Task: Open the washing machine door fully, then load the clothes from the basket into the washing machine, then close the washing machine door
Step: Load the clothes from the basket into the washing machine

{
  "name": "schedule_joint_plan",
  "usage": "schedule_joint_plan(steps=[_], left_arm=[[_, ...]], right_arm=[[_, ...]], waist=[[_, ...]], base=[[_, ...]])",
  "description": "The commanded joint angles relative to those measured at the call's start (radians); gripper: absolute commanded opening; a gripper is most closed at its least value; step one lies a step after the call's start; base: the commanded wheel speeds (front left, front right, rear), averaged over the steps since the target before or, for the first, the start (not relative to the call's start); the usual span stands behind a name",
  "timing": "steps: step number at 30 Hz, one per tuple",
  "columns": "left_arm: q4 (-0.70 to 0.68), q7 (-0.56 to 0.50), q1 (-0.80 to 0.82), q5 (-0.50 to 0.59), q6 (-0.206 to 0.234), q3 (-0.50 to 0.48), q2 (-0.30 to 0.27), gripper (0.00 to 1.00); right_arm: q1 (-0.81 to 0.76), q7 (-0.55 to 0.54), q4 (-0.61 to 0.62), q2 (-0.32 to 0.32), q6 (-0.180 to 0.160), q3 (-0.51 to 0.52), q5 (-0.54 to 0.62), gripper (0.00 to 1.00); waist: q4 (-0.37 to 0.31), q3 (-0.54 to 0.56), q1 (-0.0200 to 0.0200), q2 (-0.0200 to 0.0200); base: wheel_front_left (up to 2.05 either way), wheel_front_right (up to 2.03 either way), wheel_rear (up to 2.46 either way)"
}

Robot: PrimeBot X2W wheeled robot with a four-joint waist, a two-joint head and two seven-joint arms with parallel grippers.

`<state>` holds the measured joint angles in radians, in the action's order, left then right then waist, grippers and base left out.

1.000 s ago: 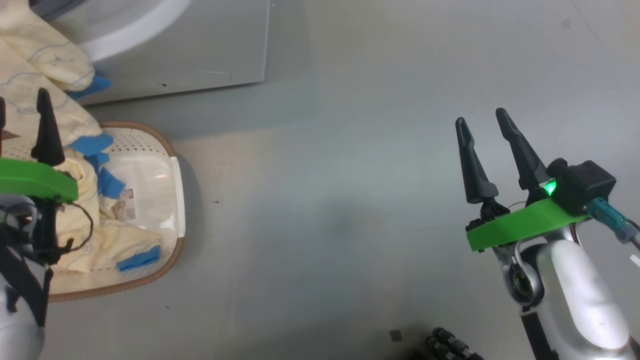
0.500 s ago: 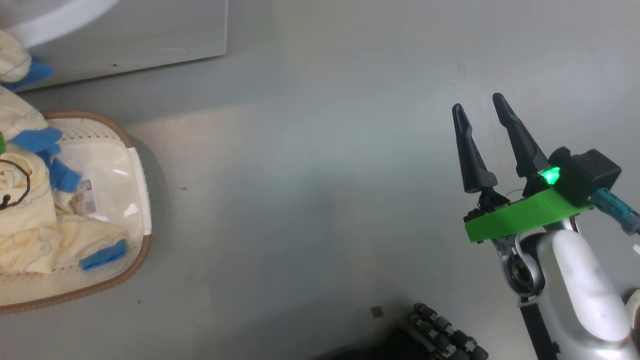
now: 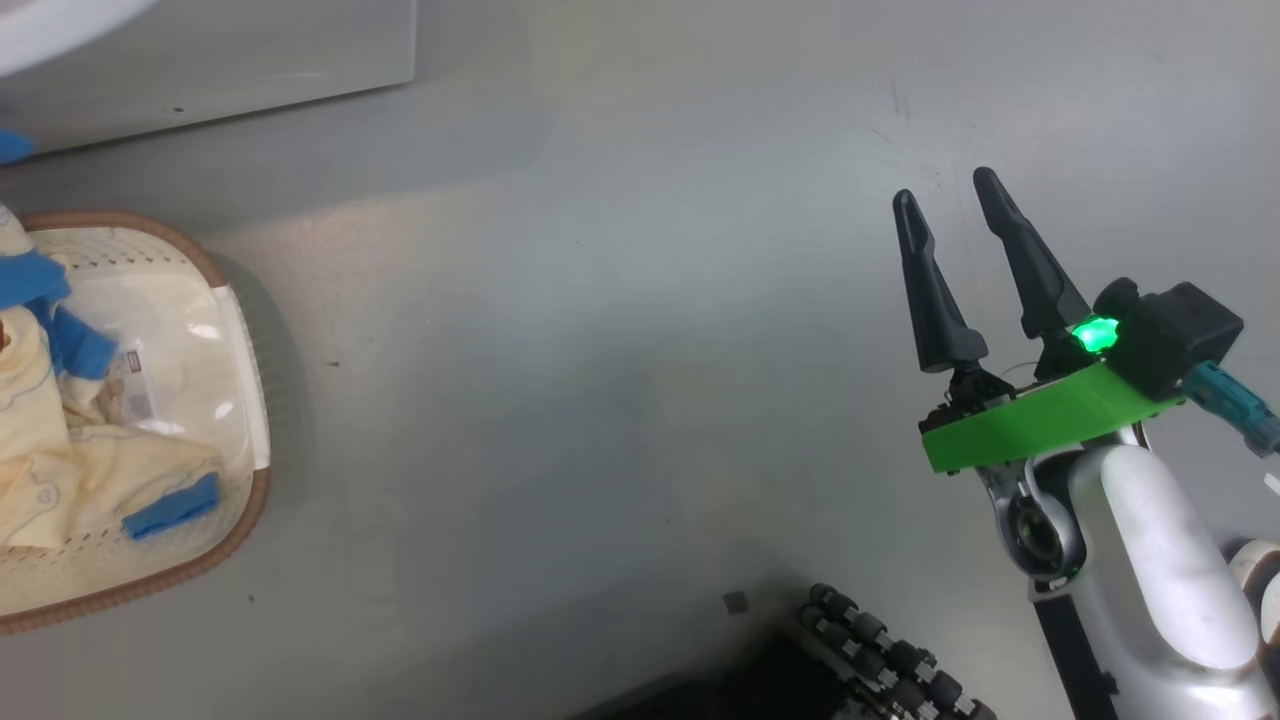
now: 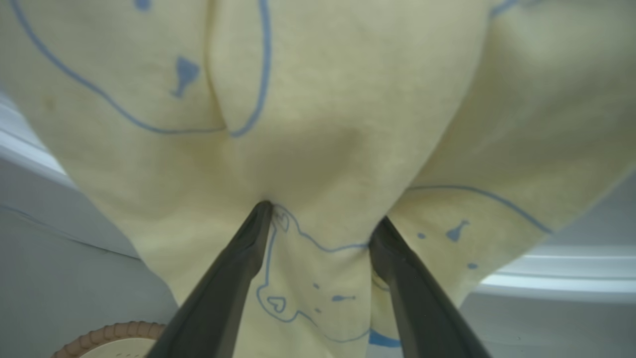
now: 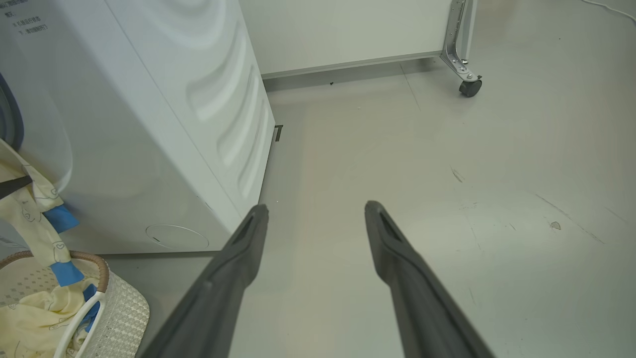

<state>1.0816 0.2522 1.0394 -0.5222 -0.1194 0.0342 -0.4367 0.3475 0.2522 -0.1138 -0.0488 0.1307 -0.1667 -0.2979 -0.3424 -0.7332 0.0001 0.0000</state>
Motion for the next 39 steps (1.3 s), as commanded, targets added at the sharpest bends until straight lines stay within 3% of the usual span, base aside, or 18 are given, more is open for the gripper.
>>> schedule_joint_plan(steps=[1,2,3,4,5,6,15,25,33,39], left_arm=[[-0.019,0.009,0.032,-0.008,-0.002,-0.022,-0.063,1.0],[-0.016,0.009,0.038,-0.008,-0.003,-0.021,-0.064,1.0],[-0.014,0.009,0.043,-0.009,-0.004,-0.021,-0.064,0.89],[-0.012,0.009,0.046,-0.011,-0.005,-0.02,-0.064,0.29],[-0.013,0.009,0.049,-0.012,-0.006,-0.02,-0.064,0.11],[-0.014,0.009,0.05,-0.014,-0.007,-0.019,-0.063,0.0],[-0.069,0.009,0.014,-0.019,-0.011,-0.017,-0.05,0.0],[-0.275,0.009,-0.111,-0.021,-0.011,-0.032,-0.052,0.0],[-0.427,0.0,-0.131,-0.003,-0.011,-0.028,-0.113,0.0],[-0.533,-0.116,-0.042,-0.029,-0.011,-0.03,-0.187,0.0]], right_arm=[[-0.003,0.01,0.03,-0.001,0.0,-0.015,-0.006,1.0],[-0.003,0.01,0.031,-0.001,0.0,-0.015,-0.006,1.0],[-0.002,0.01,0.031,-0.001,0.0,-0.015,-0.007,1.0],[-0.002,0.01,0.031,-0.001,0.0,-0.015,-0.007,1.0],[-0.002,0.01,0.03,-0.001,0.0,-0.015,-0.007,1.0],[-0.002,0.01,0.029,-0.001,0.0,-0.015,-0.007,1.0],[0.002,0.01,0.02,-0.001,0.0,-0.01,0.002,1.0],[-0.007,0.01,0.006,-0.001,0.0,-0.007,0.005,1.0],[-0.009,0.01,0.006,-0.001,0.0,-0.018,-0.015,1.0],[0.001,0.01,0.012,-0.001,0.0,-0.026,-0.035,1.0]], waist=[[-0.002,-0.003,-0.0001,0.0],[-0.003,-0.004,-0.0001,0.0],[-0.003,-0.005,-0.0001,0.0],[-0.003,-0.005,-0.0001,0.0],[-0.003,-0.005,-0.0001,0.0],[-0.003,-0.005,-0.0001,0.0],[0.019,0.021,-0.0001,0.0],[0.048,0.089,-0.0001,0.0],[0.051,0.093,-0.0001,0.0],[0.042,0.045,-0.0001,0.0]], base=[[0.0,0.0,0.0],[0.0,0.0,0.0],[0.0,0.0,0.0],[0.0,0.0,0.0],[0.0,0.0,0.0],[0.0,0.0,0.0],[0.0,0.0,0.0],[0.0,0.0,0.0],[0.0,0.0,0.0],[0.0,0.0,0.0]])
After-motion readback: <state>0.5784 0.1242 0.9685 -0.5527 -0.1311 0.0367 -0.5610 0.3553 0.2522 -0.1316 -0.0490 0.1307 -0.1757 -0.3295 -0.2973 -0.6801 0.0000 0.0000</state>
